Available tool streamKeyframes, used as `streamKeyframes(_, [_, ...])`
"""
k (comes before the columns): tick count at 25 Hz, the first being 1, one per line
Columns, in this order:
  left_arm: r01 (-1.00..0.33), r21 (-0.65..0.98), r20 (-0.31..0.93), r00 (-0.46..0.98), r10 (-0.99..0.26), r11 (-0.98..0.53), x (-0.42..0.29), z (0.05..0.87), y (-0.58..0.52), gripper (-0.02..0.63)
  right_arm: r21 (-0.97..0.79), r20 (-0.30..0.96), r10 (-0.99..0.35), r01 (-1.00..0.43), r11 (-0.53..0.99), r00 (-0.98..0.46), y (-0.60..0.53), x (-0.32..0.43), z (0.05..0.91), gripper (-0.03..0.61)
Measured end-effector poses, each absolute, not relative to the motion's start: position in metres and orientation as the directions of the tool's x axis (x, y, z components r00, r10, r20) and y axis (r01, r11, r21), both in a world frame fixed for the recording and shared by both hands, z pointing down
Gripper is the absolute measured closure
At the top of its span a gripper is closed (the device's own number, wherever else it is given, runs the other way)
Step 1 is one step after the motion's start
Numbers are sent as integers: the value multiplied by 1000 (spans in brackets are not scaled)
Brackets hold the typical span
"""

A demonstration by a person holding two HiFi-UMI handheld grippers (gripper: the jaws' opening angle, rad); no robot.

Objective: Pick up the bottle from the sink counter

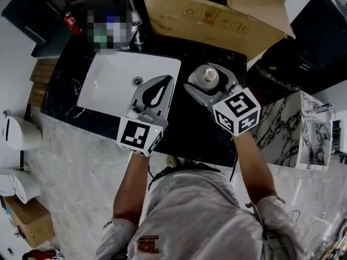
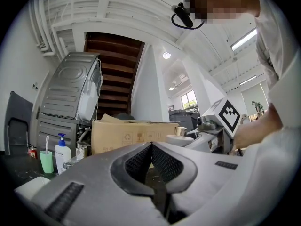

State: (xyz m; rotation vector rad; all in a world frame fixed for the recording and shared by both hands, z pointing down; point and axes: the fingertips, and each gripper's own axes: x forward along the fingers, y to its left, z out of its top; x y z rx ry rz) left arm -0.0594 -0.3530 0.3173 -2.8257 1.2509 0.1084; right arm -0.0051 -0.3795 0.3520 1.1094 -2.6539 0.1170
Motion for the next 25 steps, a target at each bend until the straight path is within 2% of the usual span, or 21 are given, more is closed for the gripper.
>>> streamKeyframes(25, [-757,-29,-103,652,-751,-653,-59,302,-331,614,38,229,-673,-685,728,-703,-350,-8,332,244])
